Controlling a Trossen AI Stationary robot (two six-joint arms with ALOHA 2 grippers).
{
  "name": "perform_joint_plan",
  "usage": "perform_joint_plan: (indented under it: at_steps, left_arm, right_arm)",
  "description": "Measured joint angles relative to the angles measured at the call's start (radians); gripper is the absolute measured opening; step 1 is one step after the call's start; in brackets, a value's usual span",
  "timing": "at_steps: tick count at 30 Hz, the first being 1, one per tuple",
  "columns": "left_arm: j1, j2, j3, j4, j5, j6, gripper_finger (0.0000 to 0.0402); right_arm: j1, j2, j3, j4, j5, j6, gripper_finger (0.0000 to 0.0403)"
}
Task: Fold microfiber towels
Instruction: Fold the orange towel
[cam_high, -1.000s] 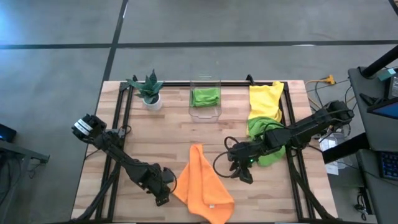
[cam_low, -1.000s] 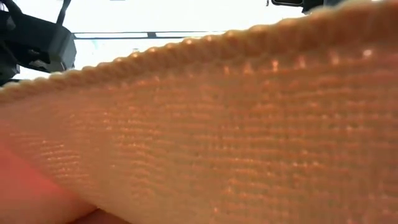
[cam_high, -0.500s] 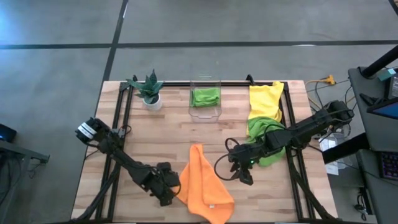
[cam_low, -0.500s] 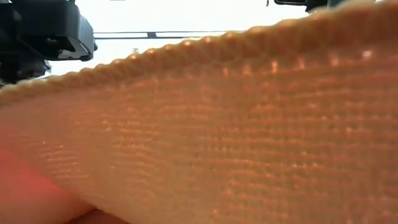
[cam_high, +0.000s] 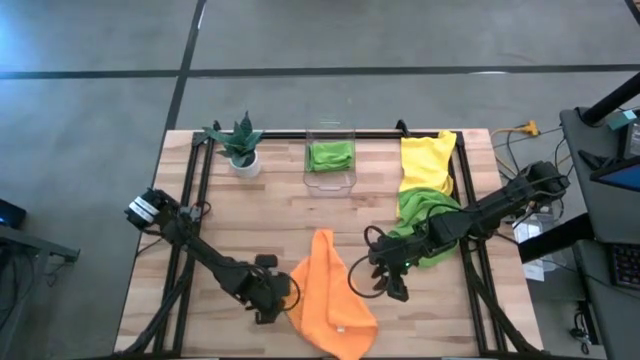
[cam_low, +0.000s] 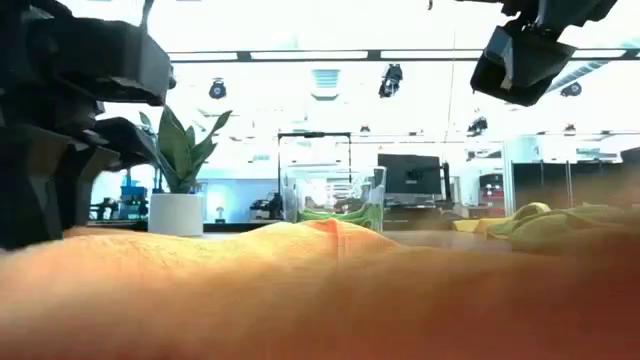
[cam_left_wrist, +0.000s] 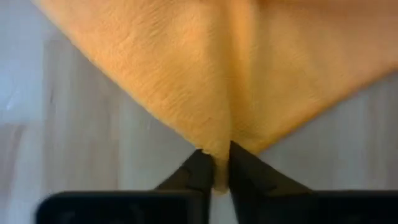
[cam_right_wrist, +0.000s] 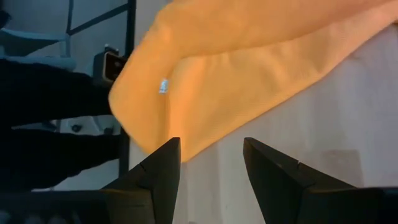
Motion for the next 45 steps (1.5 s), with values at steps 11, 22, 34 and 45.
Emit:
perform_joint_plan:
  at_steps: [11, 22, 34, 45]
  left_arm:
    - [0.277, -0.202, -0.02, -0.461, -0.349, 0.005, 0.0009]
    - [0.432, -0.479, -0.043, -0.501, -0.358, -0.01, 0.0013]
    - [0.426, -0.633, -0.2, -0.465, -0.273, -0.235, 0.0044]
    - [0.419, -0.626, -0.286, -0.182, -0.088, -0.366, 0.0222]
  right_arm:
    - [-0.009, 0.0, 0.0, 0.045, 0.142, -0.003, 0.0171]
    - [-0.108, 0.009, 0.0, 0.283, 0.145, 0.015, 0.0171]
    - [-0.178, 0.071, 0.0, 0.381, 0.113, 0.023, 0.0171]
    - [-0.161, 0.139, 0.0, 0.451, 0.055, -0.035, 0.0171]
